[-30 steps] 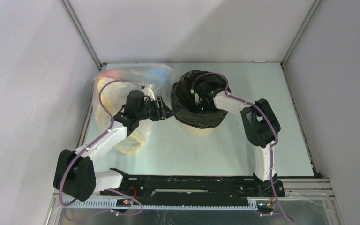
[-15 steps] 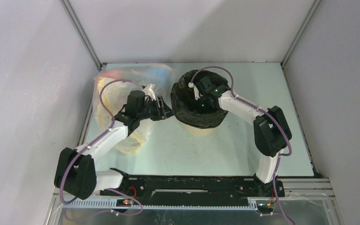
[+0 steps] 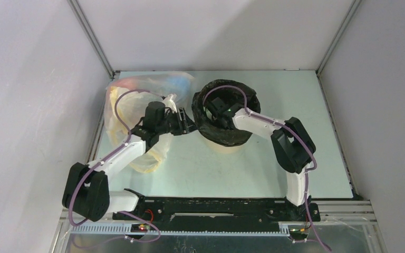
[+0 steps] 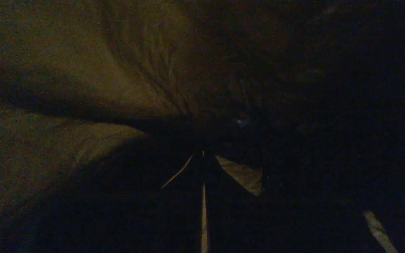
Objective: Put the trash bags into the trash bin
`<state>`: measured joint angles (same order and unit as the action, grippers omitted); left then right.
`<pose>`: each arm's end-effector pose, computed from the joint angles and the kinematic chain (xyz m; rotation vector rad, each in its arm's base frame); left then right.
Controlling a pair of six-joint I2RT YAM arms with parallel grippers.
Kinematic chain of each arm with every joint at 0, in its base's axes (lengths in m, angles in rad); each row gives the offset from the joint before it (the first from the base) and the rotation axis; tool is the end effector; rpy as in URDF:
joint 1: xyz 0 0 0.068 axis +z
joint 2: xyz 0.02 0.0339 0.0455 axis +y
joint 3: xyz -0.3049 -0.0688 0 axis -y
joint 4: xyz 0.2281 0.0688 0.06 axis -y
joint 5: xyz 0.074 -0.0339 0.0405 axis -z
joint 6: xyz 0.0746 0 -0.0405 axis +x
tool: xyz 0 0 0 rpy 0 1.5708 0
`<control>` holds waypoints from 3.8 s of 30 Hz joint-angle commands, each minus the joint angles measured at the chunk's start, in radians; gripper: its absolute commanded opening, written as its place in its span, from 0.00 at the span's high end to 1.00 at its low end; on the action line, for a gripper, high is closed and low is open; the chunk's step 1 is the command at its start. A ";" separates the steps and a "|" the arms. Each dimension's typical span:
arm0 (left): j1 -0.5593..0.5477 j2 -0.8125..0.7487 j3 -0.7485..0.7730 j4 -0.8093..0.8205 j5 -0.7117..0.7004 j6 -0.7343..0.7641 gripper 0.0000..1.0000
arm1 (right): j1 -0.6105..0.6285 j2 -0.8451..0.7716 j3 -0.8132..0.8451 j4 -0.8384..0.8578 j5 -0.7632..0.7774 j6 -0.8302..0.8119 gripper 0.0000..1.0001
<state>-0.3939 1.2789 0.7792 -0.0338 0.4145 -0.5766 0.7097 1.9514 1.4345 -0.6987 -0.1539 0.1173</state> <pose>0.2505 -0.1366 0.2765 0.0624 2.2210 -0.9976 0.3055 0.2775 0.1975 -0.8696 2.7143 0.4068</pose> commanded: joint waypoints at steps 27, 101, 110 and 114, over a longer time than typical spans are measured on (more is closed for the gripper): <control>-0.008 -0.073 -0.037 0.042 -0.051 -0.003 0.42 | -0.078 -0.226 0.027 -0.035 0.117 0.020 0.99; -0.159 -0.200 -0.392 0.580 -0.633 0.135 0.00 | -0.276 -0.982 -0.982 1.105 0.198 0.094 0.02; -0.126 -0.497 -0.517 0.394 -0.743 0.132 0.00 | -0.340 -1.215 -1.140 0.962 0.322 0.163 0.00; -0.097 -0.627 -0.546 0.334 -0.815 0.146 0.00 | -0.396 -1.271 -1.159 0.911 0.404 0.198 0.00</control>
<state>-0.5167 0.7578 0.2508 0.3725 -0.2897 -0.4683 0.3607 0.7345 0.2867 0.2813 0.1429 0.2798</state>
